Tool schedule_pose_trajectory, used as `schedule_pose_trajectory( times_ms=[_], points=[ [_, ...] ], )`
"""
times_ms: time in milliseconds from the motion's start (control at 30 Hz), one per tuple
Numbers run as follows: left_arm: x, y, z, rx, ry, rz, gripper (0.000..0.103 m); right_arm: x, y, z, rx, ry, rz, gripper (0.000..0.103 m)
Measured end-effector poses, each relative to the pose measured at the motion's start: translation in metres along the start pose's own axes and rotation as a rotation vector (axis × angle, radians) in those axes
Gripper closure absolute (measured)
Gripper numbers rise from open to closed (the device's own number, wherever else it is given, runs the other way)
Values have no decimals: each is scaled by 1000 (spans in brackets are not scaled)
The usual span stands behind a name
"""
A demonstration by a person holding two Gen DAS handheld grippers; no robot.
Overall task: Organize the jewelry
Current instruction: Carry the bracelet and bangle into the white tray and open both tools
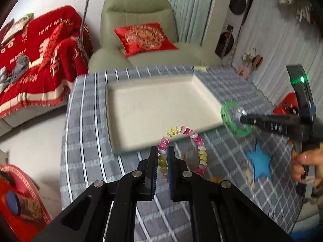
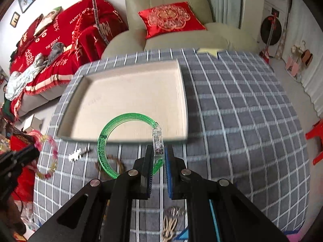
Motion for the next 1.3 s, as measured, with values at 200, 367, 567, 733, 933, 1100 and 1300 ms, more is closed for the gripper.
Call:
schedule_pose_trajectory(
  times_ms=[200,367,567,733,933,1100,1300],
  points=[
    [34,16,55,-17,-18,41,79,15,9,47,16,-18,17,91],
    [88,30,74,-35,28,86,79,51,14,77,44,-14,6,91],
    [153,52,67,-57,112,163,79,103,13,94,70,19,-8,91],
    [181,60,62,-46,154,195,79,137,16,98,42,43,-39,91],
    [196,60,58,-3,177,257,78,157,15,92,28,58,-56,90],
    [196,53,59,73,173,322,78,155,23,86,-20,63,-55,81],
    [188,52,60,46,152,296,78,132,30,88,0,23,5,53]
  ],
)
Point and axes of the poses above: each gripper's, at about its wrist camera, not at the fingertips, and x roughly the way its jaws point, y to its left, z to its top, the point moved 8 cm from there along x, roughly the way its jaws point, and after that the axes turned 6 degrees about x, right-handed, at the moved point
